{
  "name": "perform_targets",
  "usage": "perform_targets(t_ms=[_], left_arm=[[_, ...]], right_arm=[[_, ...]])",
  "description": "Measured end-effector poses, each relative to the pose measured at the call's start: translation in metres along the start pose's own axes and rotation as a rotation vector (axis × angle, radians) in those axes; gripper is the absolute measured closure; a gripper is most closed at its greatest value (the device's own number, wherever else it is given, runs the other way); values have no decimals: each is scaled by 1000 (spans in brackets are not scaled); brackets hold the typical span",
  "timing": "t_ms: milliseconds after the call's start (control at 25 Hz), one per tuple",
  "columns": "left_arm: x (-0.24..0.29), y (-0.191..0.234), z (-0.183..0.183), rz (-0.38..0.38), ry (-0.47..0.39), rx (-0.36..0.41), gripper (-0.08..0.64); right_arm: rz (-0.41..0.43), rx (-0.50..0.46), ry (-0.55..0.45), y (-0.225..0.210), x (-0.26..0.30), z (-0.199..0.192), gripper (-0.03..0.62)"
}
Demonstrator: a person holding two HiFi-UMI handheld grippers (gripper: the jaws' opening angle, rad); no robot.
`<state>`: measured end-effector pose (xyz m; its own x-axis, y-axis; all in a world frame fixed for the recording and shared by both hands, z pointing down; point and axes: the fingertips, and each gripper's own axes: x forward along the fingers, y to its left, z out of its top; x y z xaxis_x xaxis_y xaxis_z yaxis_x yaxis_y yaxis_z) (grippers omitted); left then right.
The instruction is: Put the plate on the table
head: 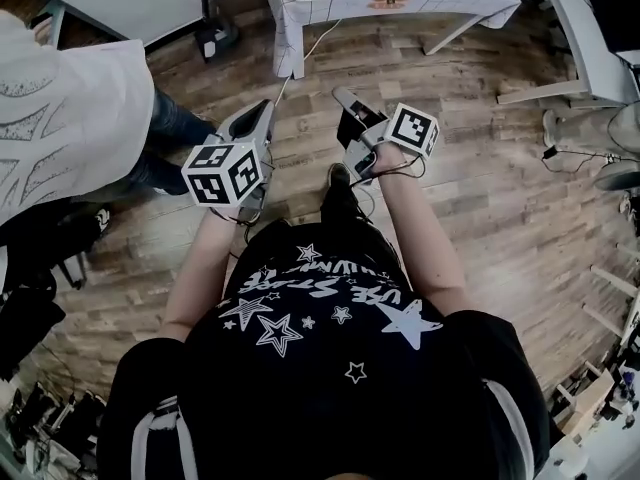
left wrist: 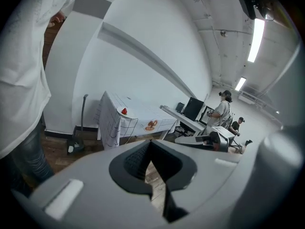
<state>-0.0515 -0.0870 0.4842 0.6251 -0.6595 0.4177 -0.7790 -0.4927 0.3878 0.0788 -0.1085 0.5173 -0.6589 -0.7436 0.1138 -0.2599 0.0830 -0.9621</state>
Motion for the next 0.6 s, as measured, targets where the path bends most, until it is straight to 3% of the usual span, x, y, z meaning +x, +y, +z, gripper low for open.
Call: perform_targets(t_ms=[400,600], left_arm=[[-60,-9,-6,-85,-49,56,551],[-87,-16,-25,-129,-46,71,551]], right_arm=[[57,-148,-39,68,-22,-51,580],[4,-231,-78,78,-57,-76,580]])
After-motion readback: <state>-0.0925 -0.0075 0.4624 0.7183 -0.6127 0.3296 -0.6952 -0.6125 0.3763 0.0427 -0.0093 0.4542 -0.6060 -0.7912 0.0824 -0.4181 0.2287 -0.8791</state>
